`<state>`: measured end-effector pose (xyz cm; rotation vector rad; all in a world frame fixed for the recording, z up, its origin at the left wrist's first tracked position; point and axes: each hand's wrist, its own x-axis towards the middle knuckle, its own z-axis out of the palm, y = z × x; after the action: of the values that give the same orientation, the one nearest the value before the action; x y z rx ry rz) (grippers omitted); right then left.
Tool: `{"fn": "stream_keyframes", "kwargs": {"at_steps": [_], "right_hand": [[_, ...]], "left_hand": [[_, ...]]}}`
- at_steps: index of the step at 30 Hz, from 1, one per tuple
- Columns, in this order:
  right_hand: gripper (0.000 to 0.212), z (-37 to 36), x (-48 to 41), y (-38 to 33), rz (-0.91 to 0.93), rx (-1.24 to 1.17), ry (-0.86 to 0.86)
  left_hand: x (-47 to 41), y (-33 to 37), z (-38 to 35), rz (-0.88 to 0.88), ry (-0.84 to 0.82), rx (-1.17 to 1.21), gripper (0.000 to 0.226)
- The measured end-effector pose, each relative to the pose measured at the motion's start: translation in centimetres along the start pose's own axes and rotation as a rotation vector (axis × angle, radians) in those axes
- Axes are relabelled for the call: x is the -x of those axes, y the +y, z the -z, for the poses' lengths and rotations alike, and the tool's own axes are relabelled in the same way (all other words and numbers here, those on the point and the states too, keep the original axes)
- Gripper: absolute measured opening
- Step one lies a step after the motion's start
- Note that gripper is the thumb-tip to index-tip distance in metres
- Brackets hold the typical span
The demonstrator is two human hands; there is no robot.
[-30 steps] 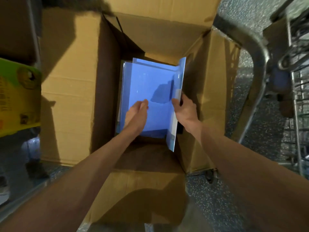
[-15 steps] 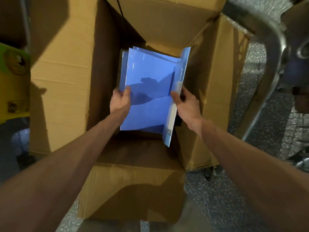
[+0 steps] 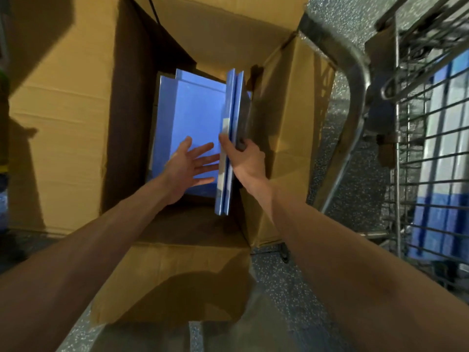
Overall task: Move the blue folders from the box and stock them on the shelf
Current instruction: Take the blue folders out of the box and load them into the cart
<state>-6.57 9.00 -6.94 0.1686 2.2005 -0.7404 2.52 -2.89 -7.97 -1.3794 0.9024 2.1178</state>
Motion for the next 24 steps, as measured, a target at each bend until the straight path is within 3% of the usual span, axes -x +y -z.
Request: {"fn": "stream_keyframes", "kwargs": {"at_steps": [4,7,10,14,19,24], "right_hand": [[0.045,0.2,-0.3,-1.1,0.057,0.185,-0.003],[0.036,0.8,0.4,-1.9,0.071,0.355,-0.09],[0.032,3.0,2.2,-2.4,0.041,0.331,-0.051],[0.034,7.5,6.9,-3.7,0.009,0.166,-0.055],[0.032,13.3,16.1,-9.5,0.086,0.217,-0.143],[0.034,19.3,25.1,-15.9,0.283,0.425,-0.2]], "left_hand": [[0.0,-0.6,0.0,0.031,0.0,-0.001,0.058],[1.0,0.2,-0.1,0.024,0.027,-0.157,0.055],[3.7,2.2,-1.0,-0.017,0.099,-0.323,0.047],[10.6,5.4,-2.9,-0.288,0.218,-0.682,0.029],[22.8,12.1,-5.4,-0.592,0.21,-1.213,0.045],[34.4,18.2,-7.9,-0.95,0.252,-1.461,0.068]]}}
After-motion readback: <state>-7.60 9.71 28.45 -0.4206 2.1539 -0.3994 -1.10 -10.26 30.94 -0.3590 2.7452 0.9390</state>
